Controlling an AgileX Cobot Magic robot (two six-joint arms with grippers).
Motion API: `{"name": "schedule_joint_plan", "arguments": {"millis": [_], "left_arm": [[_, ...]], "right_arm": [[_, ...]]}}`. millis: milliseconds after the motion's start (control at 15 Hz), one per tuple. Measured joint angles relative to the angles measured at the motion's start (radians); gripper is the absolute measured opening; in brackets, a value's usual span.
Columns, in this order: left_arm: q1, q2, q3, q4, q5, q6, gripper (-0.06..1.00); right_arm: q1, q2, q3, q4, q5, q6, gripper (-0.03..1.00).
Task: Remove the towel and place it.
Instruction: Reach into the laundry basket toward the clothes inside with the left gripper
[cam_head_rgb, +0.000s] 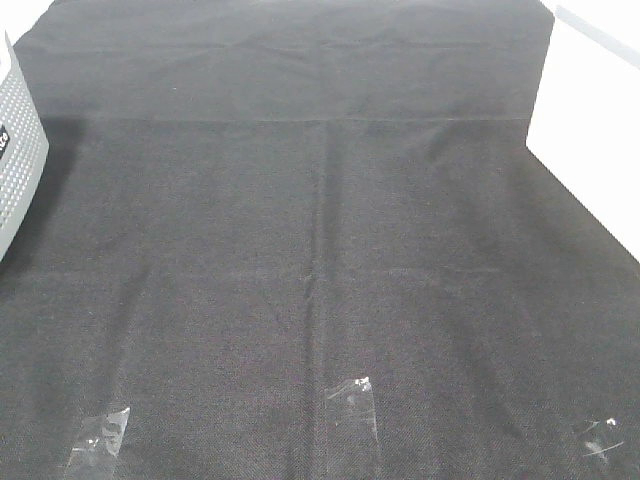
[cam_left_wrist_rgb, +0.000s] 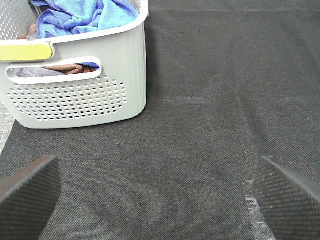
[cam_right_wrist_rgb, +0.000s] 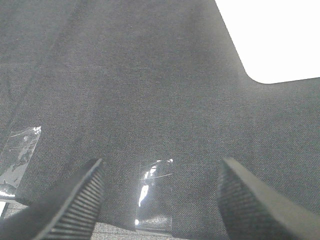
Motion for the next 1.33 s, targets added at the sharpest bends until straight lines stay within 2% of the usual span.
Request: {"name": "schedule_joint_plan", "arguments": {"millis": [1333], "left_arm": [[0.000,0.000,0.000,0.020,0.000,0.000,0.99]], "right_arm": [[0.000,0.000,0.000,0.000,0.000,0.000,0.64]]}}
